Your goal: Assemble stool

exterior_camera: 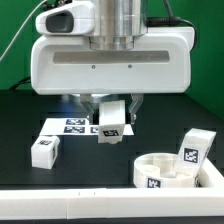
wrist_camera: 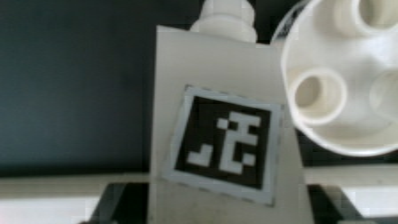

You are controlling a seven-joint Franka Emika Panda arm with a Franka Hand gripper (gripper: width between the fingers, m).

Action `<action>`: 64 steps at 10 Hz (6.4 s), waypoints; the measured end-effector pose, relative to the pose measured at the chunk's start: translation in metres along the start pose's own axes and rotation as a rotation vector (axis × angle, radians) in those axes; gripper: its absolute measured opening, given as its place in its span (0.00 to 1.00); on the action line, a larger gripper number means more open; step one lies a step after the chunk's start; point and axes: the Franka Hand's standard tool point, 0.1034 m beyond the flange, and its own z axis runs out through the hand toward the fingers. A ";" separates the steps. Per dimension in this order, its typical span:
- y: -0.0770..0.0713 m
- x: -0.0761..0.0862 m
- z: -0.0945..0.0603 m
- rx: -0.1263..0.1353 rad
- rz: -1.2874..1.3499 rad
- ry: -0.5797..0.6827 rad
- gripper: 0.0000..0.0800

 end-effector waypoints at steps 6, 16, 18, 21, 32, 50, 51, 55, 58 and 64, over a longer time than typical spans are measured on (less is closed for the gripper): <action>-0.003 0.001 -0.002 -0.045 -0.019 0.361 0.41; -0.053 0.003 -0.006 -0.071 -0.127 0.574 0.41; -0.051 -0.004 0.004 -0.082 -0.143 0.589 0.41; -0.052 -0.006 0.007 -0.085 -0.153 0.584 0.41; -0.066 -0.006 0.009 -0.078 -0.168 0.584 0.41; -0.073 -0.014 0.027 -0.102 -0.166 0.671 0.41; -0.073 -0.012 0.027 -0.101 -0.167 0.659 0.41; -0.065 -0.008 0.013 -0.085 -0.153 0.605 0.62; -0.053 -0.003 -0.011 -0.074 -0.142 0.585 0.80; -0.048 0.002 -0.019 -0.060 -0.136 0.531 0.81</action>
Offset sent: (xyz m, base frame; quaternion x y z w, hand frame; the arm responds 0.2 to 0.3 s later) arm -0.0074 0.0067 0.0114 -0.0140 0.1969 0.0019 0.9803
